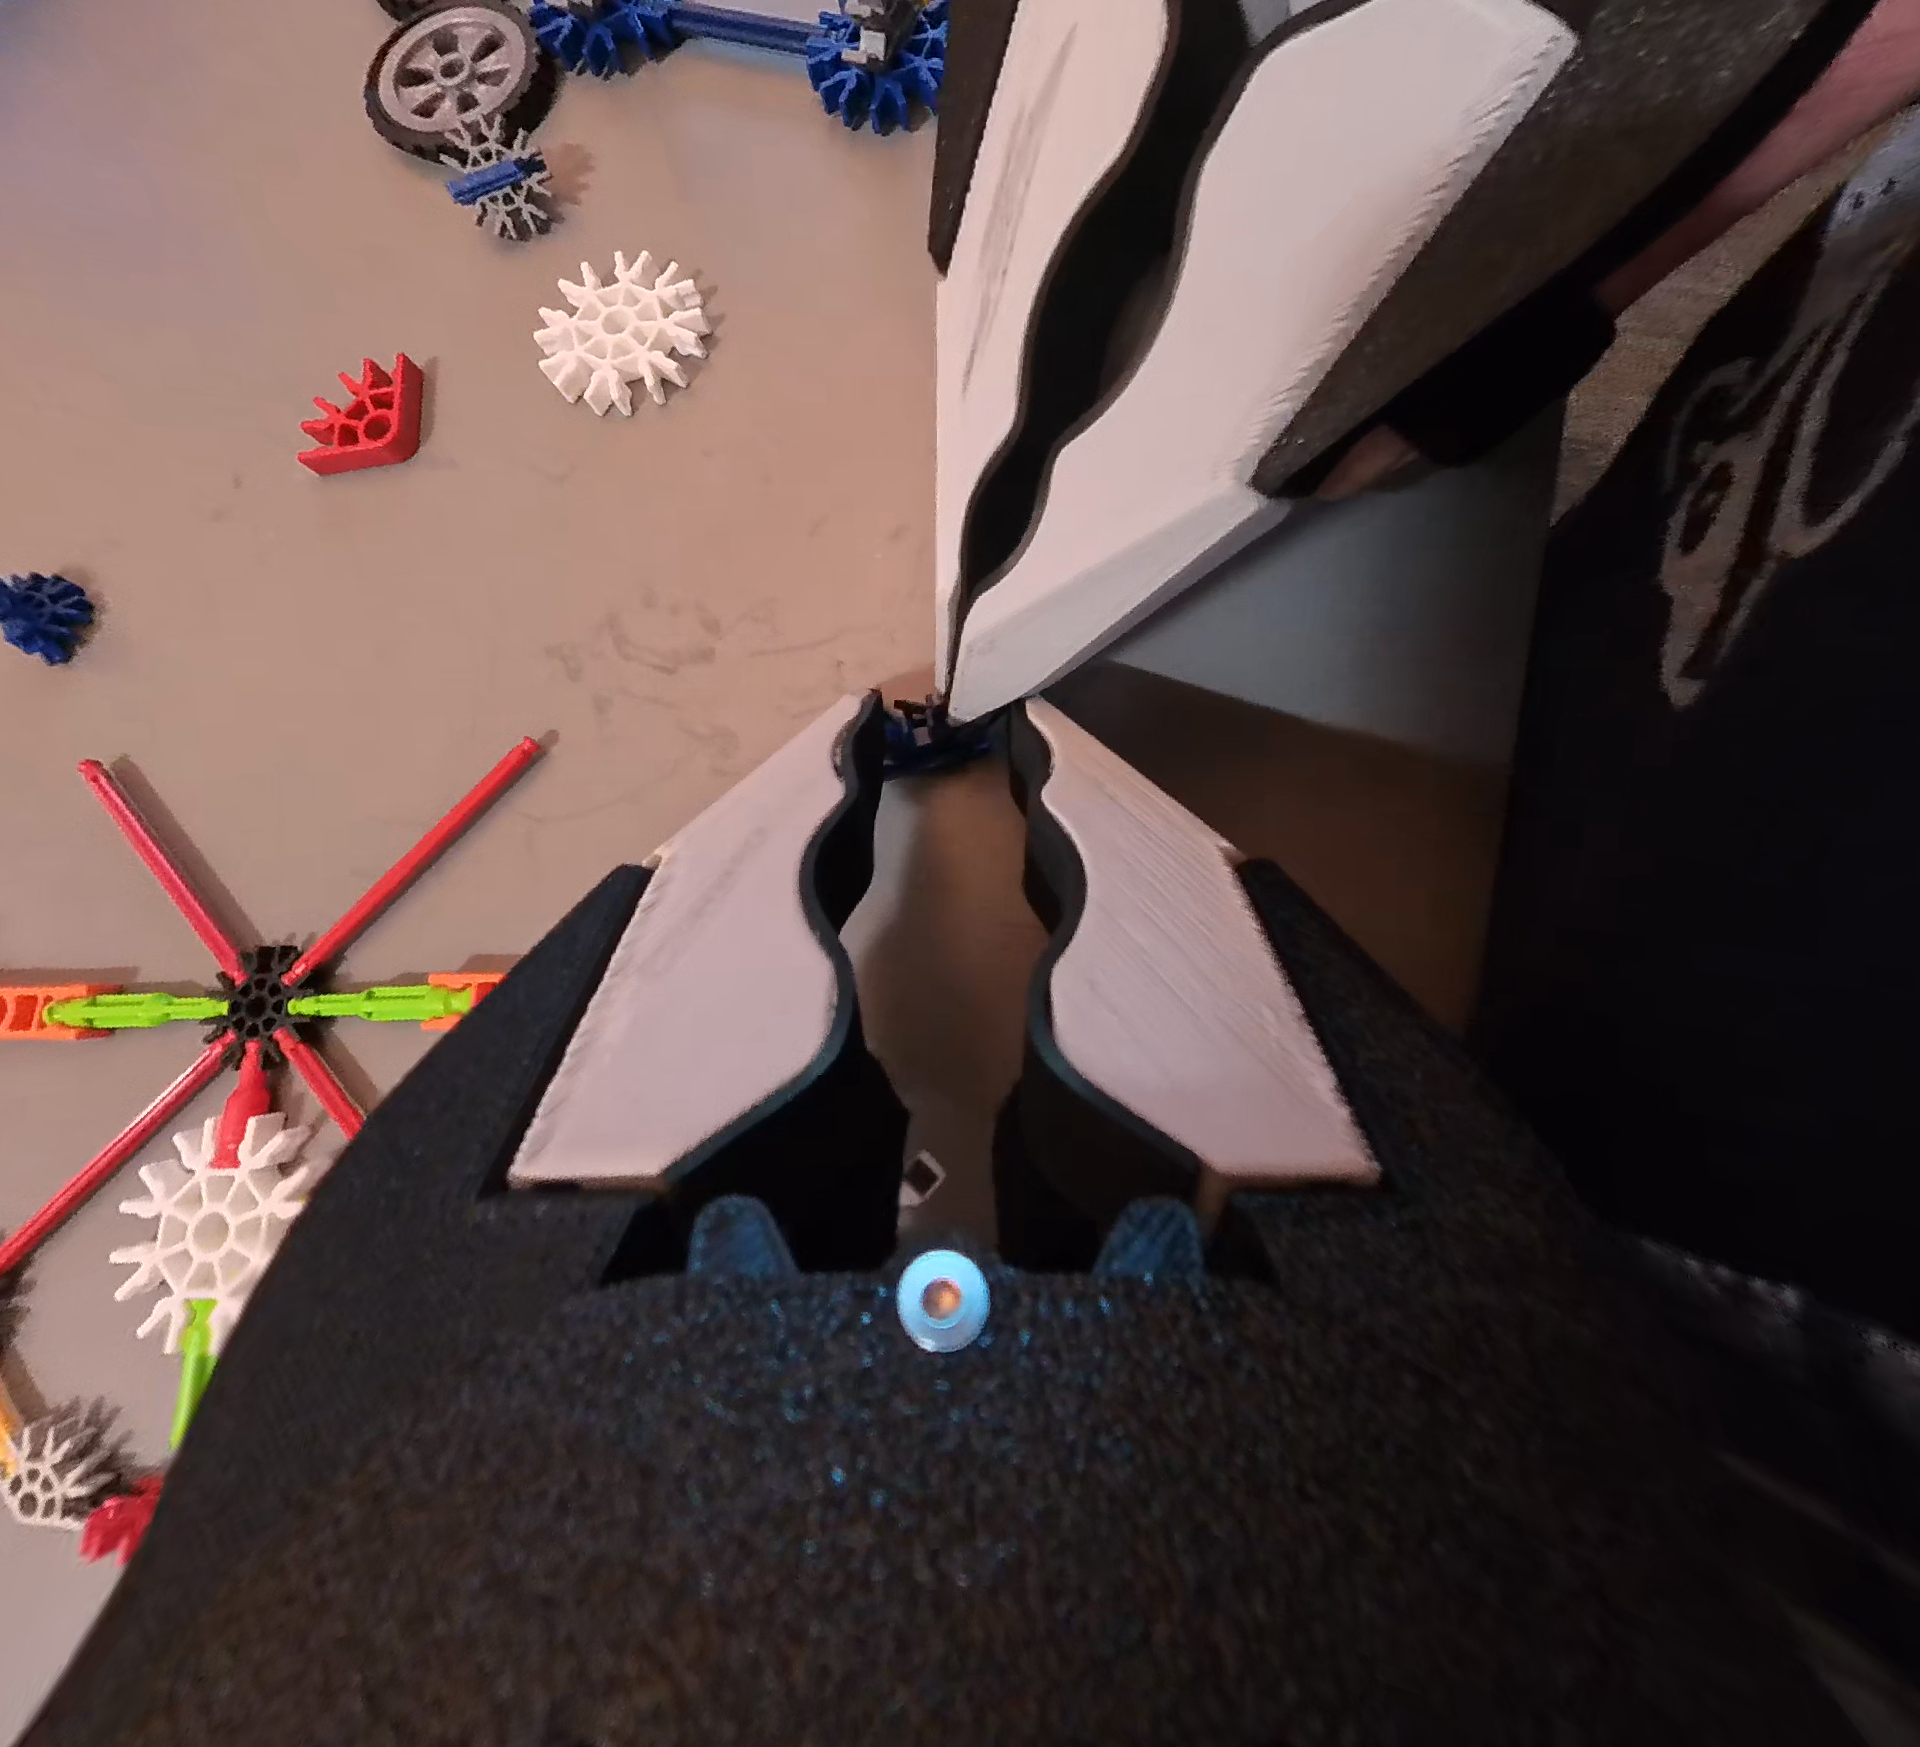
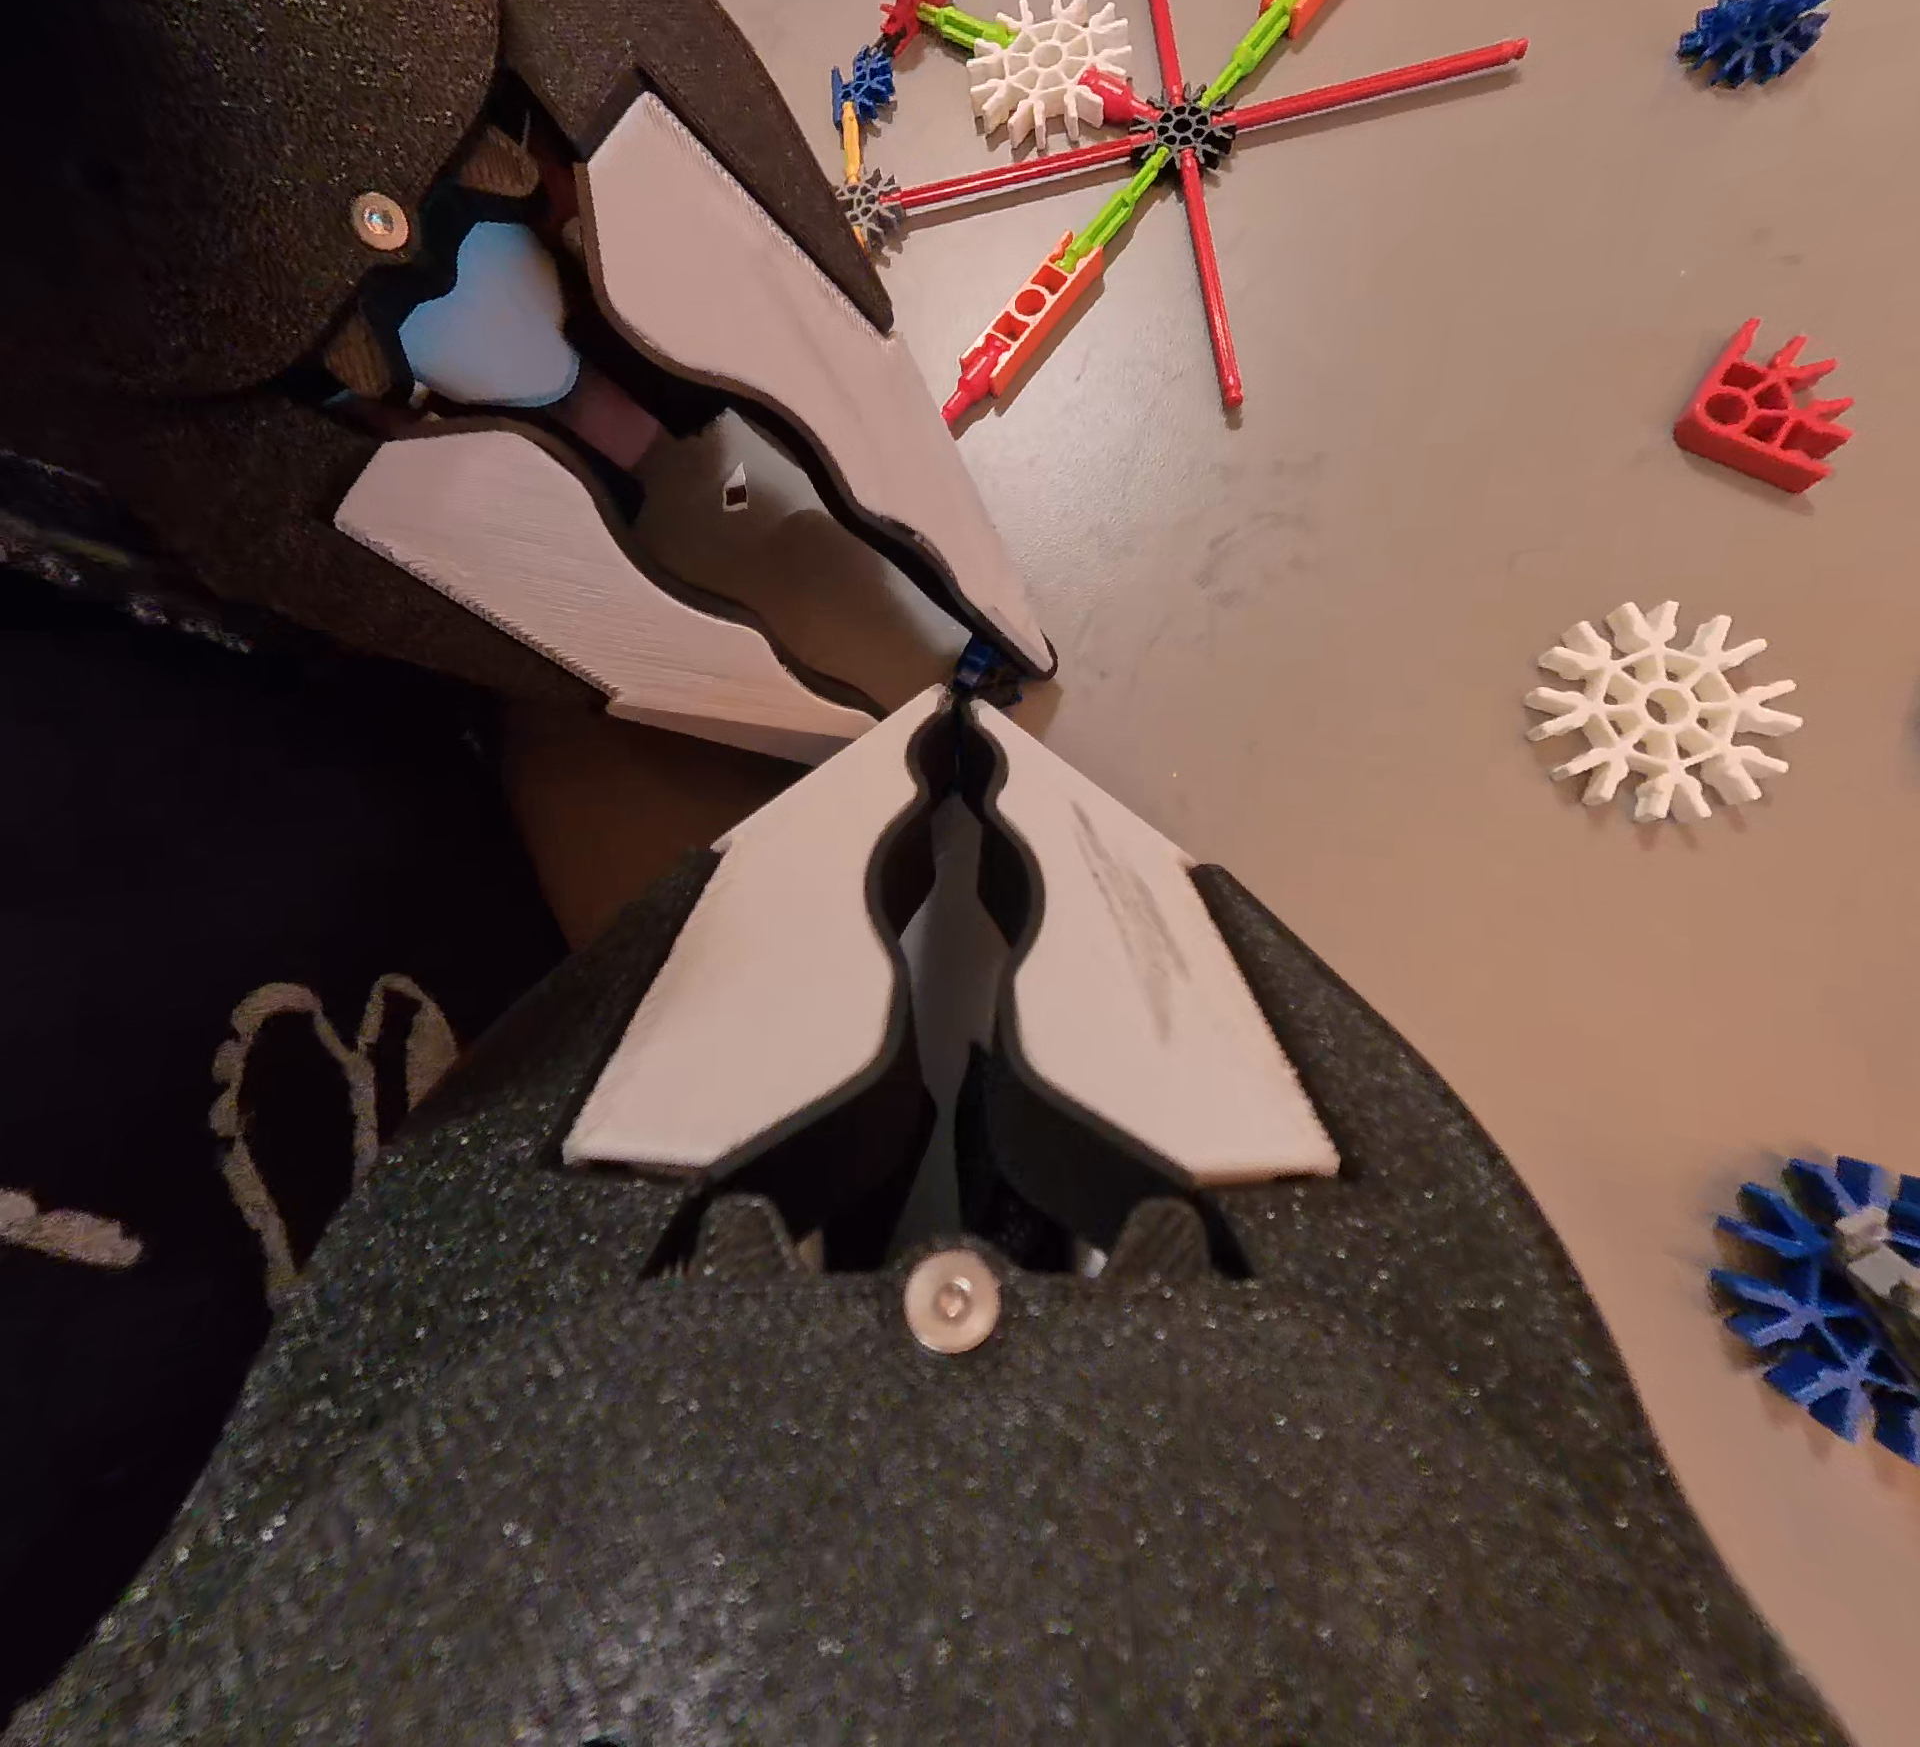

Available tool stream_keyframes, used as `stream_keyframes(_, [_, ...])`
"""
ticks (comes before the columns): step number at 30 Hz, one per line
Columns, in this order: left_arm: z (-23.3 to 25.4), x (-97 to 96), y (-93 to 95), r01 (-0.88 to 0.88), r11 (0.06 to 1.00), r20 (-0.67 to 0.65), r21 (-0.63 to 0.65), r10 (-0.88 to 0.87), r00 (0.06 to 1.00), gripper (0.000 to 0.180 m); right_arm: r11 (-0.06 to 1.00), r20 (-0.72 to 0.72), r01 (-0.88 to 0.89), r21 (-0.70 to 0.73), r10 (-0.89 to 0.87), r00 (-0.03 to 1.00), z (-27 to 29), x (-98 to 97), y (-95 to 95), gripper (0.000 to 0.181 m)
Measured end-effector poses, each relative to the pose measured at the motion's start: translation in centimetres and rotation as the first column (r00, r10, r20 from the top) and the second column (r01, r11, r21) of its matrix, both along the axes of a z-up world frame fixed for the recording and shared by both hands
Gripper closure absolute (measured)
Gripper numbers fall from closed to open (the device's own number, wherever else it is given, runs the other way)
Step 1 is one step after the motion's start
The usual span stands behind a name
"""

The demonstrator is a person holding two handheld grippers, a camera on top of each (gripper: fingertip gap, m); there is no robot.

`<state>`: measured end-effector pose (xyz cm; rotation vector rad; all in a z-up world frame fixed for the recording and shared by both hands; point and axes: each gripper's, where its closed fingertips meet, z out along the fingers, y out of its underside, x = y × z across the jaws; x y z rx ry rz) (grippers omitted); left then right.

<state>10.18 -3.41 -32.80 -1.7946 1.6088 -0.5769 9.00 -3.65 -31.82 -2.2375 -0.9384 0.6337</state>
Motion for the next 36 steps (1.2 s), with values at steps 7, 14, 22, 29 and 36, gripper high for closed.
stream_keyframes(7, [0.5,-1.1,1.3,-0.136,0.991,0.01,0.016,0.136,0.991,0.144,1.0,-0.009,0.015,0.004,-0.015,1.0,-0.1,-0.1,0.4,0.181])
stream_keyframes(14, [0.1,-1.1,1.0,-0.119,0.993,-0.014,-0.011,0.118,0.993,0.153,1.0,-0.011,-0.003,-0.007,0.003,1.0,-0.2,-0.3,0.3,0.181])
stream_keyframes(22, [-0.1,-0.9,0.8,-0.103,0.993,-0.011,-0.064,0.102,0.995,0.155,1.0,-0.018,0.006,-0.005,-0.006,1.0,-0.2,-0.3,0.4,0.181])
stream_keyframes(29, [-0.1,-0.9,0.7,-0.149,0.986,-0.008,-0.078,0.149,0.989,0.157,1.0,-0.002,0.015,0.019,-0.015,1.0,-0.2,-0.4,0.5,0.181])
stream_keyframes(36, [-0.1,-0.8,0.8,-0.152,0.986,-0.014,-0.061,0.152,0.988,0.158,0.999,0.011,0.018,0.037,-0.018,1.0,-0.2,-0.4,0.7,0.181])
